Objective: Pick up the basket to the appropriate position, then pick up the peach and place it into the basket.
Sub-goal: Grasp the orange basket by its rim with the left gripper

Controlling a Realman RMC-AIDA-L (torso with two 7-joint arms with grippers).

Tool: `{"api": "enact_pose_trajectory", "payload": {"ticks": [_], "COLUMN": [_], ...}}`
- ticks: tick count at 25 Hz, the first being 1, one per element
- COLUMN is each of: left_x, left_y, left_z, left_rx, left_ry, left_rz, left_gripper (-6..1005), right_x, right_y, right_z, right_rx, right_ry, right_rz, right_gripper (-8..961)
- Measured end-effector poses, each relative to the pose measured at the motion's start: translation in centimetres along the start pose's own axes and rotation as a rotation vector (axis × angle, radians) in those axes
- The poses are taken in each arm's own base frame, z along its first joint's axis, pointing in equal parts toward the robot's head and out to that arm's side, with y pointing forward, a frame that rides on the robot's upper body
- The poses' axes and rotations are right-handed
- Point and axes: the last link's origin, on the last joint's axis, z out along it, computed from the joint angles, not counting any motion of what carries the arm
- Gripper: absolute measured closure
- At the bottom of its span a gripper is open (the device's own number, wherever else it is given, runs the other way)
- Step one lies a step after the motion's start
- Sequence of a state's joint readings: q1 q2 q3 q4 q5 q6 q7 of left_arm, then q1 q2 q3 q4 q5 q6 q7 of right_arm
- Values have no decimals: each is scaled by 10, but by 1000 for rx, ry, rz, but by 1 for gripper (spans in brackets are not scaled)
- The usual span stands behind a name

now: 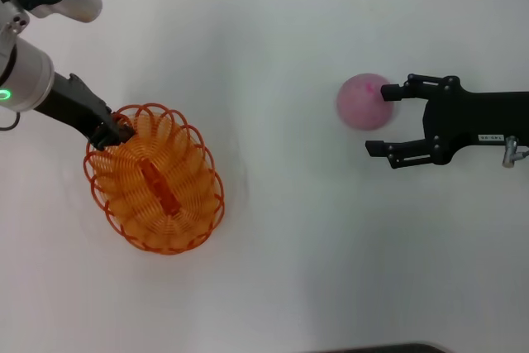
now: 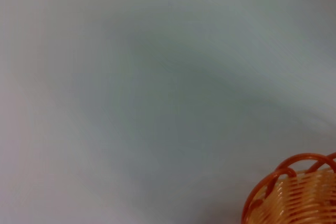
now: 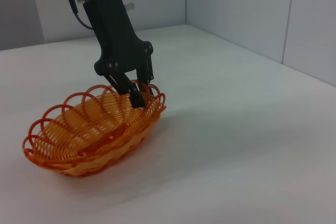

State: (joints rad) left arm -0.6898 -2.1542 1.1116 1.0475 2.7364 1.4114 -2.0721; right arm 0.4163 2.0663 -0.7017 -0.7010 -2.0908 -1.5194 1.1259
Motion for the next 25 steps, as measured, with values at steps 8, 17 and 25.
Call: {"api": "enact_pose_trajectory", "payload": {"ticks": [8,17,25], "left_x": [-2,-14,-28], "left_y": [-4,-9,-4], "left_z": [-10,-18,-20], "left_rx": [-82,-198,-283], "left_ry": [-13,18,74], "left_rz": [-170,-409,-572], "left_gripper": [831,902,927], "right_x": [-1,-1,-1], "right_y": [0,-1,-1], "right_z": [0,0,0], "right_rx": [-1,0,1], "right_ry": [-1,-2,-3], "right_rz": [-2,-1,-2], "right_gripper": [43,45,47]}}
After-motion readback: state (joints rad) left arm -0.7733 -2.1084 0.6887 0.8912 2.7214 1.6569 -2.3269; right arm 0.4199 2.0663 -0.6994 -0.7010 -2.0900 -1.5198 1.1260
